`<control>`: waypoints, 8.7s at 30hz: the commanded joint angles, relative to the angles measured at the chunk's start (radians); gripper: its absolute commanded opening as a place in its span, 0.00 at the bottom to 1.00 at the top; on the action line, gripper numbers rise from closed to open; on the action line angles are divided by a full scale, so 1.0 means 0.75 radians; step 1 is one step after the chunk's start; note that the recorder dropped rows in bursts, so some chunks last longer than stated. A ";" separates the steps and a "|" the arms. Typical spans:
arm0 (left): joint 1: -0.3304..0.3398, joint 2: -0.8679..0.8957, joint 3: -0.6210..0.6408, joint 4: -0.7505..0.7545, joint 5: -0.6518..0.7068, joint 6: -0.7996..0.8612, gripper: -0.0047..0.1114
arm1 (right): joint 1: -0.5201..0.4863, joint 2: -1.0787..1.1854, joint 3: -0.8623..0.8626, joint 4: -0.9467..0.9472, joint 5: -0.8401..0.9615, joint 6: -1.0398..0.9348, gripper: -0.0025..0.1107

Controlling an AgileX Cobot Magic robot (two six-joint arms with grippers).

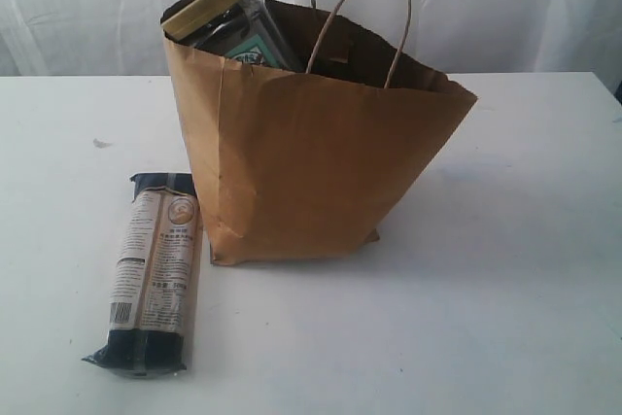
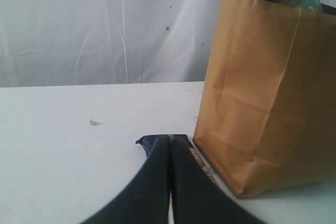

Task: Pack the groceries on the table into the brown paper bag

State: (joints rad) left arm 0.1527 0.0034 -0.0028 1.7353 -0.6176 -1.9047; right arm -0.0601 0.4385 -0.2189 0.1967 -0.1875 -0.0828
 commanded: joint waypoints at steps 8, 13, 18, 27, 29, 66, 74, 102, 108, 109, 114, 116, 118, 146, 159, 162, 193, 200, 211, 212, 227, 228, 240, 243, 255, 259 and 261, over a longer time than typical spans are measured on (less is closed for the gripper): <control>0.001 -0.005 0.004 0.012 -0.012 -0.001 0.04 | -0.011 0.024 0.265 0.021 0.003 -0.210 0.02; 0.001 -0.005 0.004 0.012 -0.012 -0.001 0.04 | -0.011 0.024 0.265 0.027 0.098 -0.231 0.02; 0.001 -0.005 0.004 0.012 -0.012 -0.001 0.04 | -0.011 0.024 0.265 0.027 0.098 -0.231 0.02; 0.007 -0.005 0.004 0.012 -0.036 -0.001 0.04 | 0.083 0.048 0.265 0.037 0.092 -0.234 0.02; 0.005 -0.005 0.004 0.012 -0.027 -0.001 0.04 | 0.095 0.044 0.265 0.037 0.095 -0.234 0.02; 0.005 -0.005 0.004 0.012 -0.025 -0.001 0.04 | 0.091 -0.585 0.292 -0.077 0.697 -0.231 0.02; 0.005 -0.005 0.004 0.012 -0.025 -0.001 0.04 | 0.091 -0.585 0.292 -0.077 0.697 -0.231 0.02; 0.005 -0.005 -0.503 -0.570 0.413 0.202 0.04 | 0.091 -0.585 0.292 -0.077 0.697 -0.231 0.02; 0.007 -0.005 -0.583 -0.929 0.022 0.214 0.04 | 0.091 -0.585 0.292 -0.068 0.697 -0.207 0.02; 0.007 -0.005 -0.590 -0.955 -0.042 0.237 0.04 | 0.091 -0.585 0.292 -0.068 0.697 -0.207 0.02; 0.007 -0.005 -0.591 -1.103 -0.203 0.427 0.04 | 0.091 -0.585 0.292 -0.068 0.697 -0.207 0.02; 0.007 -0.005 -0.591 -1.236 -0.203 0.671 0.04 | 0.091 -0.585 0.292 -0.066 0.697 -0.207 0.02; 0.007 -0.005 -0.594 -1.432 -0.146 1.022 0.04 | 0.091 -0.585 0.292 -0.065 0.695 -0.207 0.02; 0.004 0.245 -0.687 -3.116 1.429 2.744 0.04 | 0.091 -0.585 0.292 -0.040 0.476 -0.189 0.02; 0.004 0.601 -0.743 -3.149 1.524 2.749 0.04 | 0.091 -0.585 0.292 -0.040 0.476 -0.189 0.02; 0.004 0.603 -0.737 -3.041 1.475 2.794 0.04 | 0.091 -0.585 0.292 -0.040 0.474 -0.189 0.02; -0.314 1.866 -0.914 -2.827 1.268 3.031 0.04 | 0.091 -0.585 0.292 -0.040 0.445 -0.189 0.02; -0.314 1.984 -1.255 -2.841 1.761 2.983 0.04 | 0.091 -0.585 0.292 -0.040 0.233 -0.189 0.02; -0.494 2.175 -1.434 -2.826 1.205 2.962 0.41 | 0.091 -0.585 0.292 -0.040 0.409 -0.188 0.02; -0.512 2.204 -1.434 -2.826 1.126 2.962 0.54 | 0.091 -0.585 0.292 -0.040 0.427 -0.188 0.02; -0.538 2.339 -1.434 -2.868 1.118 2.768 0.95 | 0.091 -0.585 0.292 -0.045 0.567 -0.188 0.02; -0.538 2.360 -1.434 -2.871 1.130 2.760 0.95 | 0.091 -0.585 0.292 -0.045 0.567 -0.188 0.02; -0.541 2.499 -1.474 -2.871 1.173 2.744 0.95 | 0.091 -0.585 0.292 -0.045 0.581 -0.188 0.02; -0.557 2.525 -1.474 -2.864 1.147 2.744 0.95 | 0.091 -0.585 0.292 -0.042 0.580 -0.188 0.02; -0.606 2.548 -1.474 -2.839 1.048 2.745 0.69 | 0.091 -0.585 0.292 -0.042 0.575 -0.188 0.02; -0.606 2.548 -1.474 -2.656 1.127 2.755 0.04 | 0.091 -0.585 0.292 -0.053 0.575 -0.201 0.02; -0.606 2.515 -1.474 -2.526 1.140 2.739 0.04 | 0.091 -0.585 0.292 -0.053 0.572 -0.205 0.02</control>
State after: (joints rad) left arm -0.3042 1.8993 -1.1198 -0.2718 0.1680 0.1502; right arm 0.0101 0.0052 -0.0012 0.1676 0.2546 -0.2284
